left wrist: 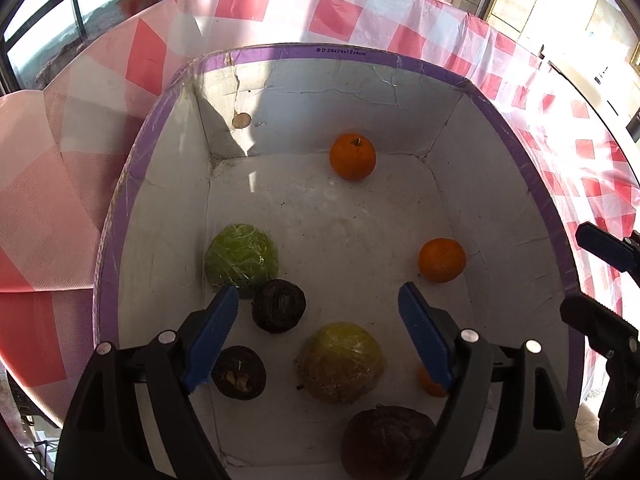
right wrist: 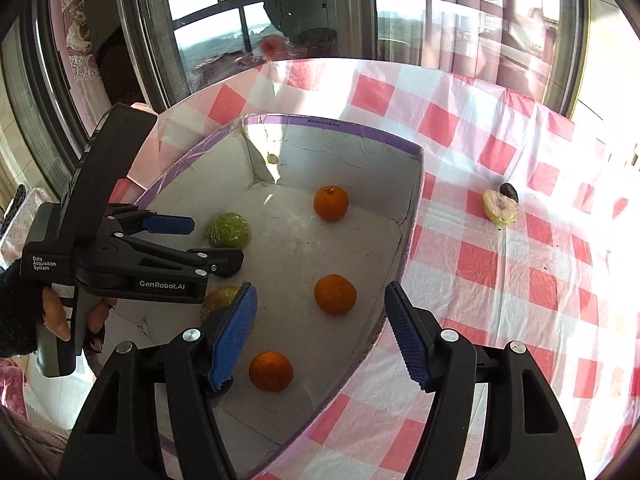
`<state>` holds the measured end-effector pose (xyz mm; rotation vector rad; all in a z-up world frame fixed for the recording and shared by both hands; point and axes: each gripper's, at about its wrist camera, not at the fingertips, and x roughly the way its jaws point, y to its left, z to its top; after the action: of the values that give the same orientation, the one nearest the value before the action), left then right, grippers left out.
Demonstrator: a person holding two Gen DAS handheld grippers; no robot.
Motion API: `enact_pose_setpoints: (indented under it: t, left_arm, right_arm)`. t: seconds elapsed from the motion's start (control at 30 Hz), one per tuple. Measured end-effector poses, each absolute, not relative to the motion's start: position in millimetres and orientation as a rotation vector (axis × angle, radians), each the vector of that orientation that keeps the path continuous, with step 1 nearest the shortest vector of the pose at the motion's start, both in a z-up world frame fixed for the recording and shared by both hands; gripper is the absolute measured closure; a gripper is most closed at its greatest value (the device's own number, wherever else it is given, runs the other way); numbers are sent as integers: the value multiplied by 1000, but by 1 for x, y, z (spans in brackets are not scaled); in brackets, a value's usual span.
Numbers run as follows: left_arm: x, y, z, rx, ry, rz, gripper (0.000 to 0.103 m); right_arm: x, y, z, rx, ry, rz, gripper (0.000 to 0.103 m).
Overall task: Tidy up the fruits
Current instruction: 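Withdraw both tools from the box toward the last fruits, then grasp the wrapped pear half with the right tool while the left tool grasps the last dark fruit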
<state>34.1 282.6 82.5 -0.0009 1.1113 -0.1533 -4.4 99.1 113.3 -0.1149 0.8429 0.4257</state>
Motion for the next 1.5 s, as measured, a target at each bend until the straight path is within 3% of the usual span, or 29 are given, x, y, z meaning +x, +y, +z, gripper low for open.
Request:
enact_pose_setpoints:
  t: [0.23,0.4,0.53,0.67,0.93,1.0,1.07,1.3,1.5]
  left_arm:
    - [42,269,74,126,1174,-77,14]
    - [51,267,98,60,1077,71,14]
    - [63,248,126,-110,980,132,6]
    - [83,211,143,-192,929,134,6]
    - [130,151,166,-217,855,102,5]
    - [142,142,167,-205,854,95,5]
    - [155,132,166,-200,856,88,5]
    - [205,75,145,-145,899,-1,4]
    - [255,1,75,-14,1022,-122,4]
  right_arm:
    - [47,-2,92,79,899,220,25]
    - [95,-45,39,95,1031,116,24]
    - [138,-52,9,58,1055,108,24]
    - [180,-42,0,-6,1006,131,17]
    - [242,-13,-5,-53,928,142,15]
    - [246,-11,-6,-67,919,134,18]
    - [244,-15,-5,-72,894,115,43]
    - [202,-87,-1,28,884,134,44]
    - [152,-168,-2,66,874,37,44]
